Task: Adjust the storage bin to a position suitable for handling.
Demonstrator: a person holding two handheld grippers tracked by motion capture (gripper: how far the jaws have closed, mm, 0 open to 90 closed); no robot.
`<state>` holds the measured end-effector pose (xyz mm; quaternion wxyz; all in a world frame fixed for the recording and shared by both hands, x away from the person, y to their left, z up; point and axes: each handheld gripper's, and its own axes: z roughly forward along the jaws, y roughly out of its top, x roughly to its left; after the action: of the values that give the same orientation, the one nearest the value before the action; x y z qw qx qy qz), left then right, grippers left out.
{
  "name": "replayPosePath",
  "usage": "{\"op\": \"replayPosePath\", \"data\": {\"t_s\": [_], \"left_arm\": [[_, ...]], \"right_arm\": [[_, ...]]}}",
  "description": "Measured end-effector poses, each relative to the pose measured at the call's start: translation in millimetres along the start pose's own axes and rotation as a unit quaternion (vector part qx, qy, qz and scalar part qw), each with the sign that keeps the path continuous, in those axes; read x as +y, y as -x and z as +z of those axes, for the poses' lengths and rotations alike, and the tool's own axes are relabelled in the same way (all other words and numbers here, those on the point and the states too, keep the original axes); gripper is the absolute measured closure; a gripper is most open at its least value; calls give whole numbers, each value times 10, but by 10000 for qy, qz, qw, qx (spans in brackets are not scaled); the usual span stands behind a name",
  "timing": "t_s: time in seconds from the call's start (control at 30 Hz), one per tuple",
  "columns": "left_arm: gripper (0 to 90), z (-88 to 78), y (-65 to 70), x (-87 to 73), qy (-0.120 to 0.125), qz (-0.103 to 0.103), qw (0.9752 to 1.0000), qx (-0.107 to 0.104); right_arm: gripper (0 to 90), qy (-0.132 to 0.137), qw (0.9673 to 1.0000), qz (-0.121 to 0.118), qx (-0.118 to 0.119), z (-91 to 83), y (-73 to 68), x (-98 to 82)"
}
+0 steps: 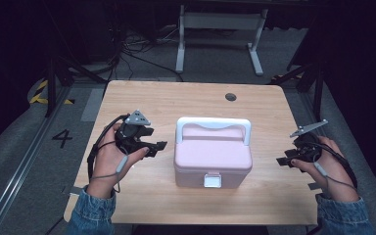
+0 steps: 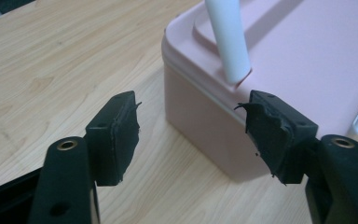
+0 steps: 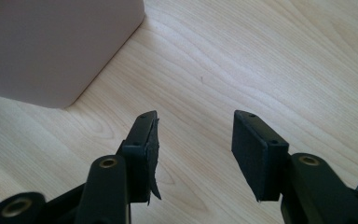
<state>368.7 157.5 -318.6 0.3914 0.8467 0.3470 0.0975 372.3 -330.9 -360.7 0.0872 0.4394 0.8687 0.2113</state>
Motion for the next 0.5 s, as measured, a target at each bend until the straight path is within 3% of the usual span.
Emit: {"op": "replayPosePath", "data": {"t_s": [0.1, 0.23, 0.37, 0.47, 0.5], "left_arm": [[315, 62, -9, 45, 111, -89, 9997, -210], [300, 153, -18, 101, 229, -95, 9995, -182], [293, 262, 0, 152, 339, -50, 9989, -304], [275, 306, 18, 172, 477, 13, 9987, -186], [264, 345, 40, 184, 682, -2, 9977, -46]], "right_arm": [[524, 12, 10000, 30, -5, -13, -6, -46], [525, 50, 9999, 99, -70, -27, 1, -119], [525, 122, 9998, 45, -168, -23, -53, -148], [525, 207, 9997, 28, -123, -27, -87, -159], [525, 228, 9997, 38, -128, -31, -99, -166]]}}
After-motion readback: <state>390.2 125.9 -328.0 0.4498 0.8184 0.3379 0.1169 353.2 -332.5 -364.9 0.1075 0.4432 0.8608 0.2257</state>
